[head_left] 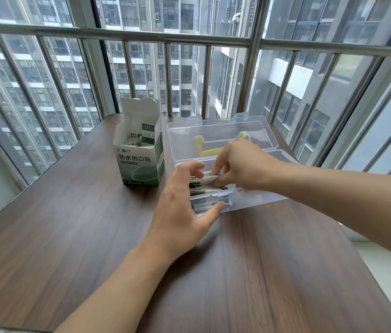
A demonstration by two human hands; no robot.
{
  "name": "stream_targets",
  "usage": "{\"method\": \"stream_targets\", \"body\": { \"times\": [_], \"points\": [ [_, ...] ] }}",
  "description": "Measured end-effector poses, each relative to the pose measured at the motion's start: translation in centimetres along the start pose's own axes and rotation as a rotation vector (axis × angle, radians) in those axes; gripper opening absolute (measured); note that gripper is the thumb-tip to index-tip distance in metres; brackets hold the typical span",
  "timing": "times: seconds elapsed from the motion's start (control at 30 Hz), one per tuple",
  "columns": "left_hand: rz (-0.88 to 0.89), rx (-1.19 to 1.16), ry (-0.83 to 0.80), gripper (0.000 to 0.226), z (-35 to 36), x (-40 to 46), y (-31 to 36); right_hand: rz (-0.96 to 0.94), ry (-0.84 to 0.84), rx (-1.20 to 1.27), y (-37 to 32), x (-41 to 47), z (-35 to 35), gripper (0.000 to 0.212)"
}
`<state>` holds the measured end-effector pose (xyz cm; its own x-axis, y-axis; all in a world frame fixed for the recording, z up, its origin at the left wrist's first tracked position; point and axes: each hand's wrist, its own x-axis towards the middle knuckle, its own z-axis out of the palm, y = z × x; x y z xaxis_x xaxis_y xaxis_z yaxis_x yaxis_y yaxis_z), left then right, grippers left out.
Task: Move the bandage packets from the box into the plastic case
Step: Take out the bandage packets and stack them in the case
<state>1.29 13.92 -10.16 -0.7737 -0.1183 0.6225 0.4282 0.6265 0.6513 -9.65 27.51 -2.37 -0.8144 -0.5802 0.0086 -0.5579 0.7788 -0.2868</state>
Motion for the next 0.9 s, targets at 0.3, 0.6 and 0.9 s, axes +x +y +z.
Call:
{"method": "stream_targets", "body": {
  "times": [0.3,0.6,0.9],
  "points": [
    [-0.008,0.008,-0.003,0.066,0.0,0.0,0.0,-0.064,0.193,-0.151,0.1,-0.6,0.4,0.028],
    [-0.004,0.030,-0.009,0.065,0.0,-0.1,0.1,-0.043,0.016,-0.344,-0.9,-0.1,0.0,0.016],
    [-0.015,0.031,-0.012,0.069,0.0,-0.2,0.1,-0.107,0.088,-0.379,-0.5,-0.7,-0.7,0.011]
  ]
}}
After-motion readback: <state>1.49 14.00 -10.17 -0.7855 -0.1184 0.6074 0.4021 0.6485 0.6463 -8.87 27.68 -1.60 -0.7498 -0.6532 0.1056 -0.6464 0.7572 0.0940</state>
